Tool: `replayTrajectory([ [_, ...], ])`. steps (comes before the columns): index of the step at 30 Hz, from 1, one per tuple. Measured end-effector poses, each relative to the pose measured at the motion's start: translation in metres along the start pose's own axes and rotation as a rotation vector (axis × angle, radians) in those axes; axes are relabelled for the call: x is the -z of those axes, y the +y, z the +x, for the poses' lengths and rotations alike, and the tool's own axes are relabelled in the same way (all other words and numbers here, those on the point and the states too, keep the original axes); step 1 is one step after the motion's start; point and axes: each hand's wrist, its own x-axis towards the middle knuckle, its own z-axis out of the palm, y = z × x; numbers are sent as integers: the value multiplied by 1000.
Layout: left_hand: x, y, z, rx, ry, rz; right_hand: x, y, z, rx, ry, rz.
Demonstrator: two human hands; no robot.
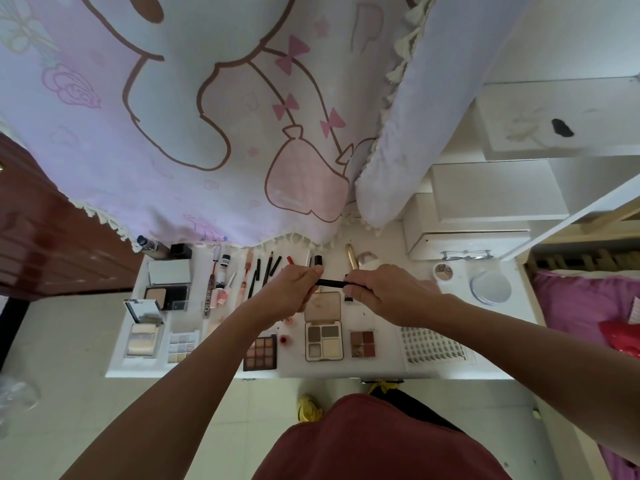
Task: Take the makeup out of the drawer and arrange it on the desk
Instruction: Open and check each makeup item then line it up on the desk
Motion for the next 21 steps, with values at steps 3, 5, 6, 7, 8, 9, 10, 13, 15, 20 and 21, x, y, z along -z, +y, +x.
replayTrajectory([
  [3,-1,0,-3,16,4,-6,-1,0,0,21,22,-13],
  [5,-1,1,-3,1,16,26,-3,2,-1,5,16,-46],
  [6,-1,1,-3,-12,26,53,-4,2,-1,-8,-2,-60],
  [7,-1,1,-3,-26,36,82,-4,2,-1,-20,-30,-73],
  [8,-1,0,-3,-38,47,102,-6,2,0,-31,-60,-76],
  [9,0,0,-3,-43,51,101,-6,2,0,-42,-78,-67],
  [10,0,0,-4,-42,49,74,-7,2,0,-52,-76,-47],
  [13,4,1,-5,-38,40,16,-8,3,0,-61,-23,-37],
  [15,4,1,-5,-54,42,44,-7,2,0,-59,-24,-45],
  [20,4,0,-5,-62,41,71,-9,-5,0,-18,-18,20],
  [21,4,0,-6,-58,41,60,-9,-6,0,-13,6,3],
])
